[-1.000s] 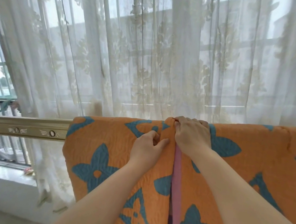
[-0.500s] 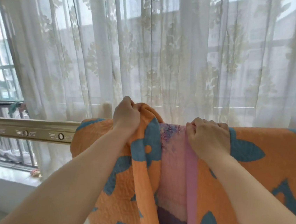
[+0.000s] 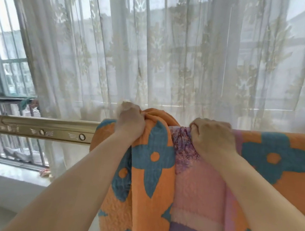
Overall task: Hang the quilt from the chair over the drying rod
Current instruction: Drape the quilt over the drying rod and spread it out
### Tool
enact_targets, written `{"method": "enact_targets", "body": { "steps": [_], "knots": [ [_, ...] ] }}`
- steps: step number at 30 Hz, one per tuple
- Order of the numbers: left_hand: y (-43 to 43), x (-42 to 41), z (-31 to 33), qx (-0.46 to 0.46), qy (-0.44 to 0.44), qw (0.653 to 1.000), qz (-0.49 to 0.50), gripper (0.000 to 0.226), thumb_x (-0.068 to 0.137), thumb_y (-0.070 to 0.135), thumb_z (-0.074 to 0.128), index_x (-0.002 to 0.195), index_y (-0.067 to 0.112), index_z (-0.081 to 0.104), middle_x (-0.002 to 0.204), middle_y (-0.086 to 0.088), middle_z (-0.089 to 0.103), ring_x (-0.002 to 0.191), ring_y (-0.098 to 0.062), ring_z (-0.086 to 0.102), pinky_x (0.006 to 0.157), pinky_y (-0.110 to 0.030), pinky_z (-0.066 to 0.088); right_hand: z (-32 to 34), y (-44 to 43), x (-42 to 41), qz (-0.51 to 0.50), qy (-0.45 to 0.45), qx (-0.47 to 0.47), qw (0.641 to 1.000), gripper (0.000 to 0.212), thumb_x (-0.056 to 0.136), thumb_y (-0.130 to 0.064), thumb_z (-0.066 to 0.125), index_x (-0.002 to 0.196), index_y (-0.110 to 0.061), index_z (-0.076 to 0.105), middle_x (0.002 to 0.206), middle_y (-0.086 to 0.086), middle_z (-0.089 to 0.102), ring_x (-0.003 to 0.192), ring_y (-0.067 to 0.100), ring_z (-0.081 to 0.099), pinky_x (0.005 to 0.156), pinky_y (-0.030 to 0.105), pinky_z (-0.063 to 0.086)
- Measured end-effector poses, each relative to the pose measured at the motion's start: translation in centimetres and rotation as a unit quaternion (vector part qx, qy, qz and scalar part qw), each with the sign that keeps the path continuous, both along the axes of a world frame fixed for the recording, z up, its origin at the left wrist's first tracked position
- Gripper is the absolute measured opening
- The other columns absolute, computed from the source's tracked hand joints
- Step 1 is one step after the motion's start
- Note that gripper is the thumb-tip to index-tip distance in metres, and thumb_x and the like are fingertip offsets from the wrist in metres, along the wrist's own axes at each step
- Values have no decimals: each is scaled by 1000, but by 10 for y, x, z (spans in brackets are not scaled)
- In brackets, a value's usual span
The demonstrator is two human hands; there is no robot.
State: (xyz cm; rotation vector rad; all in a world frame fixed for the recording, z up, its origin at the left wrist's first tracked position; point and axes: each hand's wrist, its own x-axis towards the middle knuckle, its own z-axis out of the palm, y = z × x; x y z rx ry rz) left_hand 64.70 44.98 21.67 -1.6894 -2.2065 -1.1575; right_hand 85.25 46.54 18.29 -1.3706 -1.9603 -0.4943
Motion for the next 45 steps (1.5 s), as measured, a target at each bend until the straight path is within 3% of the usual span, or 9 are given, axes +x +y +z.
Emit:
{"method": "enact_targets", "body": {
  "steps": [2, 5, 11, 16, 21, 29, 32, 36, 45],
  "knots": [
    [-3, 1, -2, 9, -9, 1000, -14, 29, 98, 28, 39, 112, 10, 57, 110, -14, 61, 105, -33, 56, 80, -37, 41, 2, -4, -37, 40, -19, -33, 998, 28, 96, -27, 33, 104, -16, 57, 104, 4, 63, 95, 29, 59, 84, 40, 37],
    [-8, -2, -2, 15, -9, 1000, -20, 23, 99, 29, 39, 103, 11, 52, 105, -13, 60, 100, -32, 57, 74, -36, 40, -3, 1, -61, 9, -12, -48, 999, 25, 97, -25, 33, 109, -13, 52, 107, 9, 57, 95, 33, 57, 82, 40, 37],
    [-16, -12, -6, 47, 29, 998, -43, 24, 100, 31, 39, 98, 10, 51, 89, -5, 53, 85, -21, 49, 71, -35, 39, -25, 1, -70, -39, 11, 77, 996, 28, 90, -29, 35, 82, -12, 55, 75, 10, 59, 61, 32, 58, 65, 39, 42],
    [-13, -35, 9, 55, 18, 997, -56, 23, 97, 33, 46, 90, 15, 58, 95, -7, 63, 87, -22, 53, 71, -31, 36, -22, -3, -64, -25, 32, 36, 999, 25, 95, -30, 36, 91, -15, 56, 91, 5, 61, 80, 29, 60, 80, 41, 38],
    [-13, -111, 27, 43, -39, 998, 3, 23, 94, 31, 51, 87, 13, 64, 92, -9, 65, 94, -29, 59, 74, -32, 43, -18, -6, -58, -26, 56, 19, 998, 22, 94, -30, 34, 90, -17, 52, 92, 4, 60, 82, 26, 57, 85, 39, 35],
    [-4, -153, 14, -64, 3, 998, -11, 29, 96, 28, 48, 87, 7, 65, 94, -14, 66, 84, -25, 54, 72, -32, 40, -14, -14, -80, -62, 67, -7, 996, 24, 92, -27, 33, 95, -16, 55, 96, 4, 60, 86, 25, 57, 89, 39, 32],
    [-4, -149, 8, -49, 11, 999, -19, 28, 97, 27, 43, 89, 8, 61, 95, -12, 63, 86, -26, 55, 71, -33, 40, -9, -16, -98, -62, 56, -23, 996, 23, 92, -26, 34, 99, -19, 54, 101, 1, 61, 89, 25, 58, 88, 40, 33],
    [-6, -138, 3, -20, 7, 999, -32, 27, 97, 28, 41, 93, 9, 60, 91, -8, 59, 88, -26, 54, 72, -34, 41, -6, -20, -148, 51, 29, -57, 997, 26, 96, -27, 34, 108, -22, 56, 110, 1, 59, 99, 25, 57, 90, 42, 33],
    [-15, -126, -2, 49, -31, 996, -72, 24, 96, 29, 45, 88, 13, 62, 84, -4, 63, 84, -23, 58, 72, -34, 46, -15, -17, -151, 34, 25, -50, 998, 36, 97, -29, 25, 113, -23, 57, 115, -1, 57, 109, 20, 51, 97, 37, 26]
  ]
}}
